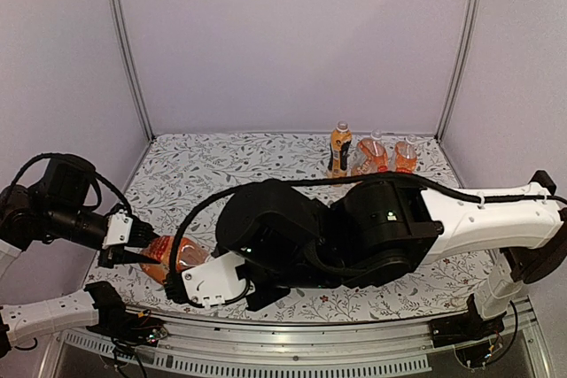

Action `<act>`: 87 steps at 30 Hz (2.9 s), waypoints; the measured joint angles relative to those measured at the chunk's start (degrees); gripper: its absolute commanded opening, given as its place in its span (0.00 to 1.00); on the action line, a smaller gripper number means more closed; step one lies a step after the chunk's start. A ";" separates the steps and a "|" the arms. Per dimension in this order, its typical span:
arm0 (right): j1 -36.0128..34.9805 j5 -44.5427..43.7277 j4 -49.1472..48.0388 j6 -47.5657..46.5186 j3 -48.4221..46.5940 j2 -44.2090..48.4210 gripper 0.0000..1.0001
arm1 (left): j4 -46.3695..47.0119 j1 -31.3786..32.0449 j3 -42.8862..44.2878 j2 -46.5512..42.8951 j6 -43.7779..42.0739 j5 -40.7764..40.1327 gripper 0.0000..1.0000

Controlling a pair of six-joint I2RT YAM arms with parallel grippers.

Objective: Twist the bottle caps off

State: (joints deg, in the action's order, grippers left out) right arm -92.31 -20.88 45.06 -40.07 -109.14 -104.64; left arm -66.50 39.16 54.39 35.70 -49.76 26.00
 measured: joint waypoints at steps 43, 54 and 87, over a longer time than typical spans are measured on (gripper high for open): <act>19.21 21.57 -11.56 74.20 3.65 4.79 0.51 | 22.95 0.13 -5.62 -0.94 7.72 -20.76 0.05; 19.63 22.93 -8.17 76.35 0.92 1.64 0.18 | 22.97 0.11 -5.64 -0.96 7.06 -20.92 0.05; -3.06 -9.70 -7.26 -12.61 7.04 0.83 0.00 | 0.94 0.11 -2.80 -0.50 -2.89 -0.46 0.00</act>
State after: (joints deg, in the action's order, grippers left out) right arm -95.37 -30.59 37.80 -52.69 -102.10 -103.81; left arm -65.56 39.27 51.59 35.20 -52.64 25.54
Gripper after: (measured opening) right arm 0.240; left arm 0.341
